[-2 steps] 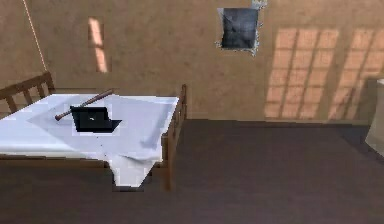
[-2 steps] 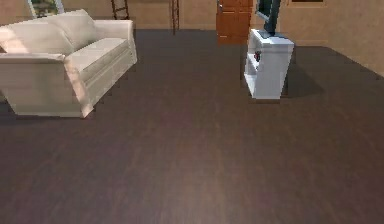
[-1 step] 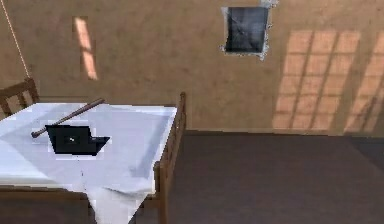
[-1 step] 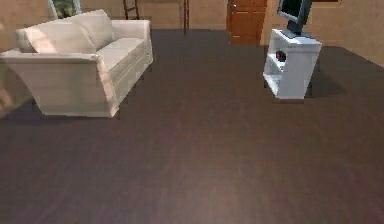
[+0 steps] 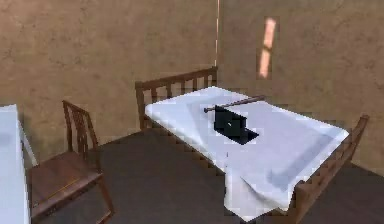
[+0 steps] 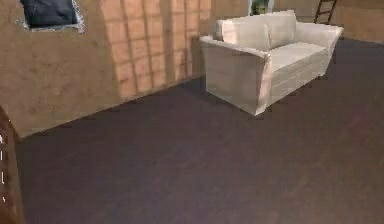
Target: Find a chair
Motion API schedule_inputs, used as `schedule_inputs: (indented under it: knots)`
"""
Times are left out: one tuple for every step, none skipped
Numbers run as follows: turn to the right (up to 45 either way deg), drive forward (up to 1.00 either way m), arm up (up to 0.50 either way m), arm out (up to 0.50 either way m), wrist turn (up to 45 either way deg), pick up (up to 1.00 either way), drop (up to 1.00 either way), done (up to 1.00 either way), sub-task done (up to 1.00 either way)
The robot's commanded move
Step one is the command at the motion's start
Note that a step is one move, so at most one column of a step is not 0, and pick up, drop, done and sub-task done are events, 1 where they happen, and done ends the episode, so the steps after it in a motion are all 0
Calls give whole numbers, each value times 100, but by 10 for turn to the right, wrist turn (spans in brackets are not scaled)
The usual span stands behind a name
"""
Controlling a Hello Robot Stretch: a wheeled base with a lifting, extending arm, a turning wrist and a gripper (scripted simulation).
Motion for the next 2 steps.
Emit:
schedule_inputs:
  knots:
    - [-390,0,0,0,0,0,0,0,0]
    - [0,0,0,0,0,0,0,100,0]
